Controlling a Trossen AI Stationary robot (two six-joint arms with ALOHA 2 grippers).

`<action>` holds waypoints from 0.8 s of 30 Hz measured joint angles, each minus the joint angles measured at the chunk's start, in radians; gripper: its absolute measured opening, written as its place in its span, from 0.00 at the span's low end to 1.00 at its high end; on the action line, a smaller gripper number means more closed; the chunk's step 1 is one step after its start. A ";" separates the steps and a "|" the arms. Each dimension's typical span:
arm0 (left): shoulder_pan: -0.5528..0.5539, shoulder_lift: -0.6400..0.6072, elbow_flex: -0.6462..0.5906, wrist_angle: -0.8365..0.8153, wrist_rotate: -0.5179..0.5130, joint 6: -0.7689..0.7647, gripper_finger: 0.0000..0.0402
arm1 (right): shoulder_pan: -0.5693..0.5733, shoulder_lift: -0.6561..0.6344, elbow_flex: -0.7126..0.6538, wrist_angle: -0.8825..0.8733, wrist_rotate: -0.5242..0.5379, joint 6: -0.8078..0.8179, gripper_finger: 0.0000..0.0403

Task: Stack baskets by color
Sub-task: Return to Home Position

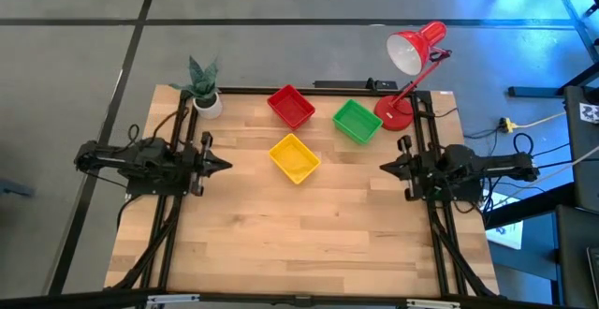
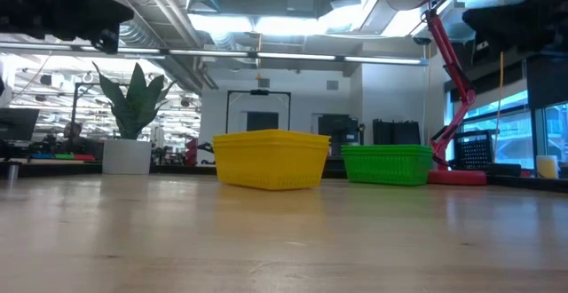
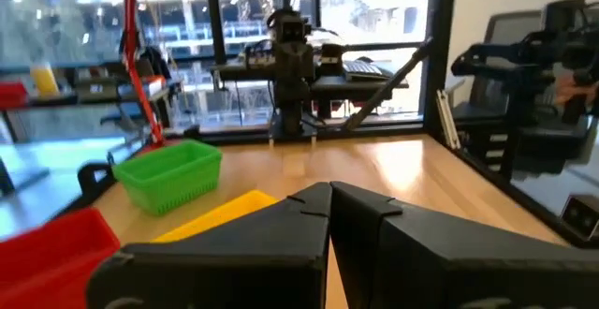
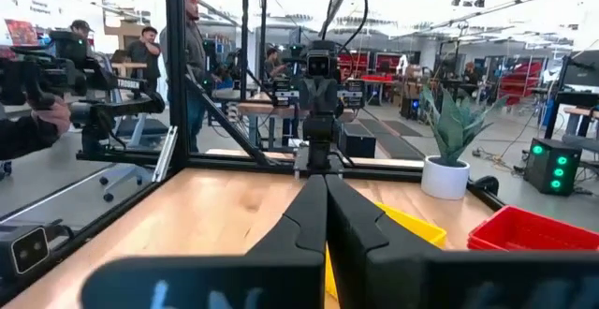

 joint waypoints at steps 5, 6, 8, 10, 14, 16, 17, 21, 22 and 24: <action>0.000 0.000 -0.042 0.038 0.014 0.062 0.00 | -0.001 0.001 -0.025 0.021 0.000 -0.012 0.00; 0.000 0.000 -0.050 0.040 0.014 0.062 0.00 | -0.001 0.000 -0.025 0.022 0.000 -0.015 0.00; 0.000 0.000 -0.067 0.040 0.026 0.053 0.00 | -0.001 0.000 -0.025 0.023 0.000 -0.025 0.00; 0.000 0.000 -0.086 0.047 0.044 0.051 0.00 | -0.001 0.000 -0.025 0.021 0.000 -0.031 0.00; 0.001 0.000 -0.117 0.059 0.037 0.061 0.00 | -0.001 0.000 -0.025 0.020 -0.018 -0.031 0.00; 0.001 0.000 -0.117 0.054 0.039 0.070 0.00 | -0.001 0.000 -0.025 0.020 -0.024 -0.031 0.00; 0.001 0.000 -0.117 0.048 0.041 0.076 0.00 | -0.001 0.000 -0.025 0.019 -0.024 -0.031 0.00; 0.001 0.000 -0.117 0.044 0.041 0.069 0.00 | -0.001 0.001 -0.025 -0.021 -0.024 -0.022 0.00; 0.001 0.000 -0.117 0.044 0.038 0.053 0.00 | -0.001 0.001 -0.025 -0.039 -0.024 -0.010 0.00; 0.001 0.000 -0.117 0.044 0.035 0.031 0.00 | -0.001 0.001 -0.025 -0.075 -0.016 -0.012 0.02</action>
